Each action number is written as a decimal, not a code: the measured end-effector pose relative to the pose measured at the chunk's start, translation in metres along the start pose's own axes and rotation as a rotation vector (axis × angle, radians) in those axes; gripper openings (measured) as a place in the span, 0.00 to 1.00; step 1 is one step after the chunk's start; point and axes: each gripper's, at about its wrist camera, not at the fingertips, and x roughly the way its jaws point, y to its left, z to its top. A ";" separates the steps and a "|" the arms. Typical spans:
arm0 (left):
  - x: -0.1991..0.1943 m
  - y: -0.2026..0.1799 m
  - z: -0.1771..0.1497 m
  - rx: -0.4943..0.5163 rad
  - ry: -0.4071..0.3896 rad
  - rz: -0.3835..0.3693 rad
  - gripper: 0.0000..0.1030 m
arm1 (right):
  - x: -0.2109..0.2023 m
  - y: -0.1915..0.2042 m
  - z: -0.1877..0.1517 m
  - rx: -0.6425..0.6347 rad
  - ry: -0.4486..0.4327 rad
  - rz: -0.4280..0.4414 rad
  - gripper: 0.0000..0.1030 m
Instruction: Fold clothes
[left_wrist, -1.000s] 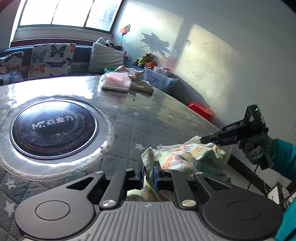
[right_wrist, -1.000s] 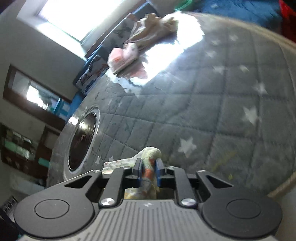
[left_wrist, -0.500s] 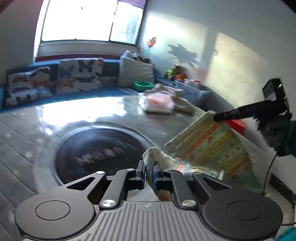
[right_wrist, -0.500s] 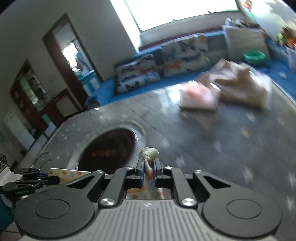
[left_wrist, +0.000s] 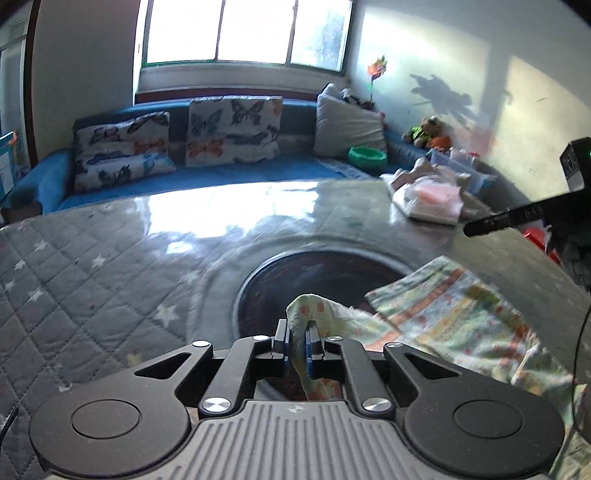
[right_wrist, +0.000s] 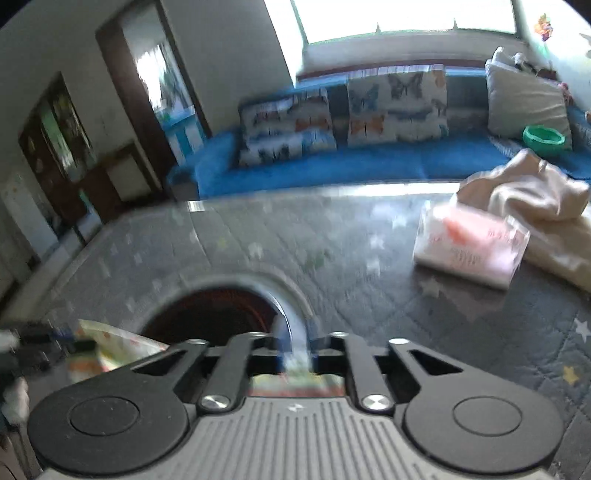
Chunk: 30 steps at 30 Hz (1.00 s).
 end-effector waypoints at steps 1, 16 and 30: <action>0.003 0.003 -0.001 0.004 0.011 0.002 0.09 | 0.009 0.002 0.000 -0.004 0.020 -0.010 0.30; 0.034 0.016 -0.003 0.059 0.058 0.042 0.09 | 0.057 -0.002 -0.011 -0.029 0.143 -0.044 0.08; 0.064 0.045 0.019 0.031 0.058 0.202 0.09 | 0.089 0.018 0.020 -0.125 0.060 -0.110 0.02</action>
